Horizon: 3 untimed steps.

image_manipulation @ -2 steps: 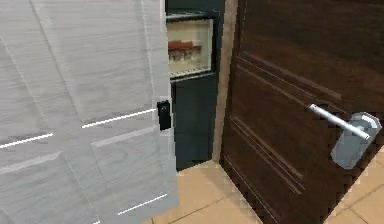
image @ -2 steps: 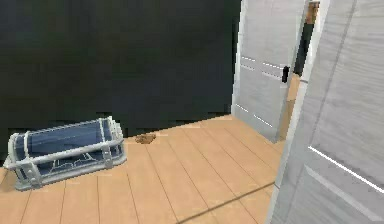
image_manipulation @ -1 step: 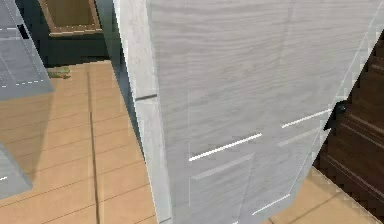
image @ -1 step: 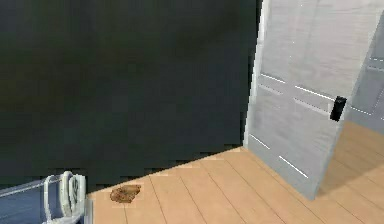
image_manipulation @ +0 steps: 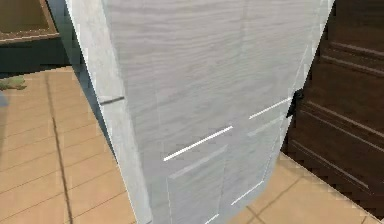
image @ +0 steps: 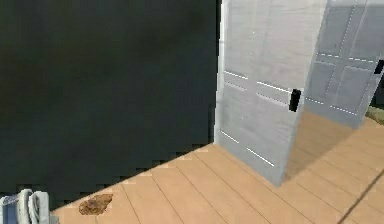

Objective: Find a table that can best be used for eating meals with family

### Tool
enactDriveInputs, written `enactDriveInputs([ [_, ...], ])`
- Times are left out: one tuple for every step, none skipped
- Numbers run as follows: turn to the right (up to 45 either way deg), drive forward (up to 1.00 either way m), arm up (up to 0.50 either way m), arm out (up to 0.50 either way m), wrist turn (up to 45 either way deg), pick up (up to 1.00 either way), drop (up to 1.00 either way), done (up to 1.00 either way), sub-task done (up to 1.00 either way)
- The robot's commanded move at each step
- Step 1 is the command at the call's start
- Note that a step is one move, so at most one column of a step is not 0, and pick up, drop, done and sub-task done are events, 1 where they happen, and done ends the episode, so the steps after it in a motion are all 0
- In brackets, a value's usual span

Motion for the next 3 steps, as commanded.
enactDriveInputs([
  [0.0,0.1,0.0,0.0,0.0,0.0,0.0,0.0,0.0],
  [6.0,0.0,0.0,0.0,0.0,0.0,0.0,0.0,0.0],
  [0.0,0.25,0.0,0.0,0.0,0.0,0.0,0.0,0.0],
])
